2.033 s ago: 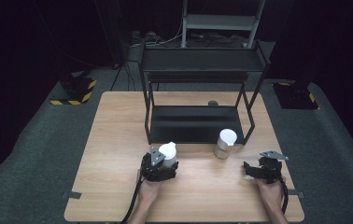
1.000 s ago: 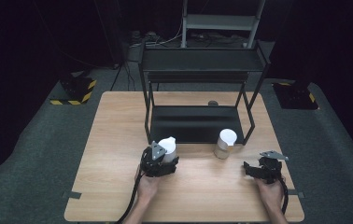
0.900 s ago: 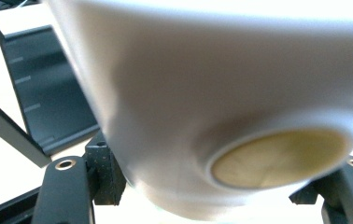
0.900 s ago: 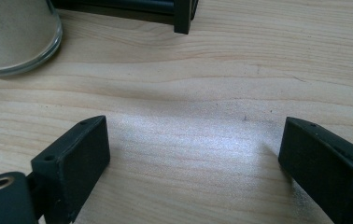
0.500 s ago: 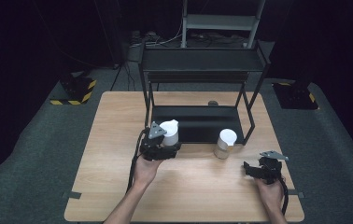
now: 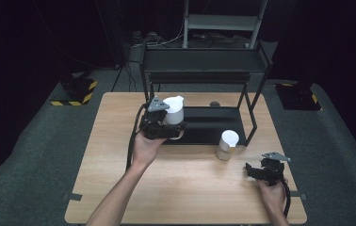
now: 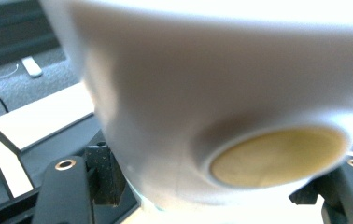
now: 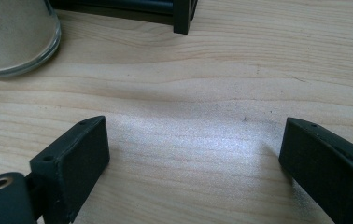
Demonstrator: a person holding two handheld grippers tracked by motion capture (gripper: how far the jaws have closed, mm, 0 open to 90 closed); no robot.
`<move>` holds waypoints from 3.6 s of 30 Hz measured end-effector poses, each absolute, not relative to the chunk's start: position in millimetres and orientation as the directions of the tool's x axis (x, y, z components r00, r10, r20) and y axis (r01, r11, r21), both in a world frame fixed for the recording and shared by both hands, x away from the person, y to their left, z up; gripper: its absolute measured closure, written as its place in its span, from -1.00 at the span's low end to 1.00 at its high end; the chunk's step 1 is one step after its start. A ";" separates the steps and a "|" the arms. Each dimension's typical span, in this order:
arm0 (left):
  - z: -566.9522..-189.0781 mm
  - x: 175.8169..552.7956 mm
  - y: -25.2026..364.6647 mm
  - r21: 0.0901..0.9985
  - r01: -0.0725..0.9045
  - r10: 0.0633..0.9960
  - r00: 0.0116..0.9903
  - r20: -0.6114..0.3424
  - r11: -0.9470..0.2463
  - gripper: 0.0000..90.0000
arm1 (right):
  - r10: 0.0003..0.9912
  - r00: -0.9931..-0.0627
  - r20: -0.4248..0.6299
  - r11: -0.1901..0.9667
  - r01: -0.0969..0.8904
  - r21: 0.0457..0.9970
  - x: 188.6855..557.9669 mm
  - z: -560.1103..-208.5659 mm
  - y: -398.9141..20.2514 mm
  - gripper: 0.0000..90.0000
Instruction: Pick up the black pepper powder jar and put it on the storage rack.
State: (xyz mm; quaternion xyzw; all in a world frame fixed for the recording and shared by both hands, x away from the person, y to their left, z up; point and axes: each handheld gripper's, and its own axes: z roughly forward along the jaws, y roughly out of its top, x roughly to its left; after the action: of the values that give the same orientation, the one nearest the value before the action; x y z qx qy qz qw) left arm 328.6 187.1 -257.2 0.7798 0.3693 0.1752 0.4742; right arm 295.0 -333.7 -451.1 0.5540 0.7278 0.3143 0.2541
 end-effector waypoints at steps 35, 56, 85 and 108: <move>-124.0 403.8 158.2 0.876 0.407 0.800 0.598 -0.040 -0.260 -0.31 | 0.967 -0.255 -0.020 0.186 0.648 0.738 295.0 -451.0 -333.5 -0.83; -117.2 458.7 128.9 0.843 0.506 0.910 0.412 -0.048 -0.185 -0.31 | 0.967 -0.255 -0.019 0.185 0.648 0.739 294.9 -451.1 -333.5 -0.83; -128.8 455.1 124.8 0.846 0.483 0.913 0.408 0.010 -0.225 -0.32 | 0.967 -0.256 -0.019 0.185 0.648 0.739 295.0 -451.1 -333.6 -0.83; -124.9 418.3 130.4 0.873 0.440 0.914 0.404 0.014 -0.208 -0.96 | 0.967 -0.254 -0.018 0.184 0.648 0.739 295.1 -451.2 -333.4 -0.83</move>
State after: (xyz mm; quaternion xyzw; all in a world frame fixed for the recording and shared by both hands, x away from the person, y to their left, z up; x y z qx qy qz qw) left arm 418.3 130.4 -124.9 0.7245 0.4675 0.2814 0.4211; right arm 295.1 -333.4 -451.2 0.5556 0.7266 0.3150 0.2532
